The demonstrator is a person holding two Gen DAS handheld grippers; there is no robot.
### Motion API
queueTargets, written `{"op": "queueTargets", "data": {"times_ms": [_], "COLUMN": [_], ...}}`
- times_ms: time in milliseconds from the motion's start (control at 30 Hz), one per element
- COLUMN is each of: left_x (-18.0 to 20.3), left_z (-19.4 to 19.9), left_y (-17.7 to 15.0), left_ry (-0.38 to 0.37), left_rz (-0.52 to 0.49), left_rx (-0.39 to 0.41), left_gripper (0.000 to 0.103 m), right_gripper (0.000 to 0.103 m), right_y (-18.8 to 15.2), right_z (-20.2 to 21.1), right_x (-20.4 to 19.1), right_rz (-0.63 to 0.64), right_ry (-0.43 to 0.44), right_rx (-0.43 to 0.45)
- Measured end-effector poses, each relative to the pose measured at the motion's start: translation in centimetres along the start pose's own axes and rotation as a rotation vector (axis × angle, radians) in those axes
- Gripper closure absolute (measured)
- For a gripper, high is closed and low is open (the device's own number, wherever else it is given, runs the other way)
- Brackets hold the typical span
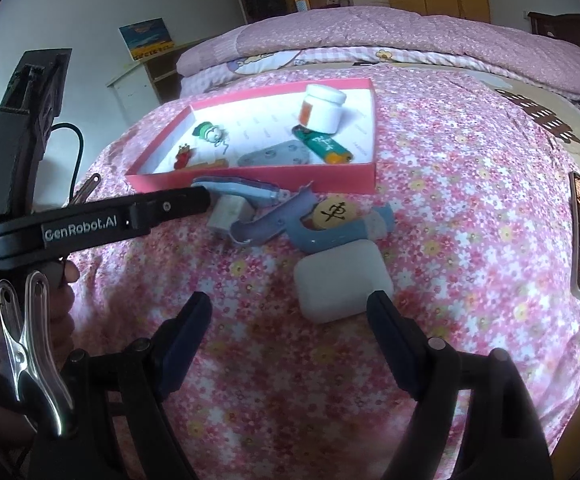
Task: Organize rigid objects
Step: 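Lower the left gripper onto the white plug and close it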
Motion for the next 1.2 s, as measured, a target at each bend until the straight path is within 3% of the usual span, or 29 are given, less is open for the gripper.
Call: {"op": "queueTargets", "data": {"times_ms": [200,333,633,700,800,1033,1200], "left_x": [1.4,1.9,3.4,3.3,3.2,2.3,0.5], "left_z": [-0.5,-1.2,-3.1,-3.8,-3.8,-2.8,-1.2], "left_y": [-1.1,-1.3,-1.5,-1.8,-1.7,-2.1,-2.7], "left_ry": [0.000,0.004,0.032,0.040,0.062,0.048,0.098], "left_rz": [-0.044,-0.055,-0.108,-0.105,-0.133,-0.121,-0.145], "left_rx": [-0.015,-0.023,-0.024,-0.036,-0.013,-0.014,-0.005], "left_gripper": [0.042,0.053,0.057,0.058,0.069,0.070,0.070], "right_gripper": [0.021,0.021,0.021,0.021,0.021,0.021,0.021], "right_y": [-0.1,-0.2,-0.8,-0.9,-1.1,-1.2,-1.2], "right_z": [0.2,0.2,0.2,0.1,0.1,-0.1,-0.2], "right_x": [0.8,1.2,2.0,2.2,2.3,2.3,2.5], "right_rz": [0.002,-0.003,-0.025,-0.031,-0.037,-0.039,-0.045], "right_ry": [-0.021,-0.024,-0.021,-0.021,-0.020,-0.018,-0.020], "right_rx": [0.006,0.007,0.005,0.004,0.000,-0.004,-0.003]}}
Point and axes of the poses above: each gripper's, at about its wrist camera, not at the fingertips, and z roughly against the way its jaws point, x to its right, y to its top, the point moved 6 cm from there along -z, roughly the way its jaws point, and after that the axes turned 14 degrees about x, right-handed, at the moved point
